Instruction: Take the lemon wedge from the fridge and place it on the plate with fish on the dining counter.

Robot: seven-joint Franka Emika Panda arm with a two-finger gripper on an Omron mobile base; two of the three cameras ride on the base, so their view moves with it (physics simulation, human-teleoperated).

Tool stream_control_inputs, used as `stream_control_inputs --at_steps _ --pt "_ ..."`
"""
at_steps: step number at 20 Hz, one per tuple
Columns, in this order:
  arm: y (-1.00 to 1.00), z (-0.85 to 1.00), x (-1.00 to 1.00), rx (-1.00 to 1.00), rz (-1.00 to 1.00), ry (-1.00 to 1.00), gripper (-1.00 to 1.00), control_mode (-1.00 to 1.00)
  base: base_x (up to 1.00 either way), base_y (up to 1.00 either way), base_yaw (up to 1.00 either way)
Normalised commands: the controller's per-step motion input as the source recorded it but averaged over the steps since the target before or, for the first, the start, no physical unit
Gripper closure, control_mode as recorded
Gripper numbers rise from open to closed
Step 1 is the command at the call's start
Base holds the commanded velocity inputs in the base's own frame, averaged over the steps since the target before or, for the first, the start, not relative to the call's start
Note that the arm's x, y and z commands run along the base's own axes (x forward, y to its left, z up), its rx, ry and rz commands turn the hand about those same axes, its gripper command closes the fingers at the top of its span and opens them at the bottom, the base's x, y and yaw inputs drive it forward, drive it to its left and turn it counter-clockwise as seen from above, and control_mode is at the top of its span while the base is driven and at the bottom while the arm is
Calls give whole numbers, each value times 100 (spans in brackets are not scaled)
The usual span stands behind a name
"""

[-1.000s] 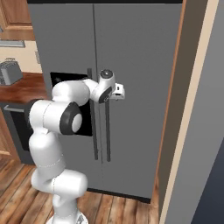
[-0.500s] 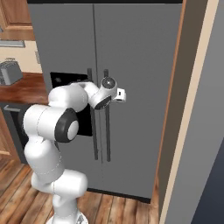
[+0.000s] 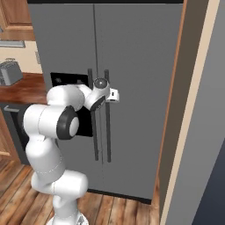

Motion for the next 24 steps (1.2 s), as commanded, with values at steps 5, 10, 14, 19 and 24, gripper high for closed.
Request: stream_control_inputs --at_steps 5,10,14,19,24 --pt "-3 -2 9 0 0 0 -100 -100 0 0 0" --pt "-32 -2 2 0 0 -2 -100 -100 0 0 0" --pt "-17 0 7 0 0 0 -100 -100 0 0 0" --pt "1 -8 26 0 0 0 -100 -100 0 0 0" --pt "12 -12 31 0 0 0 -100 -100 0 0 0"
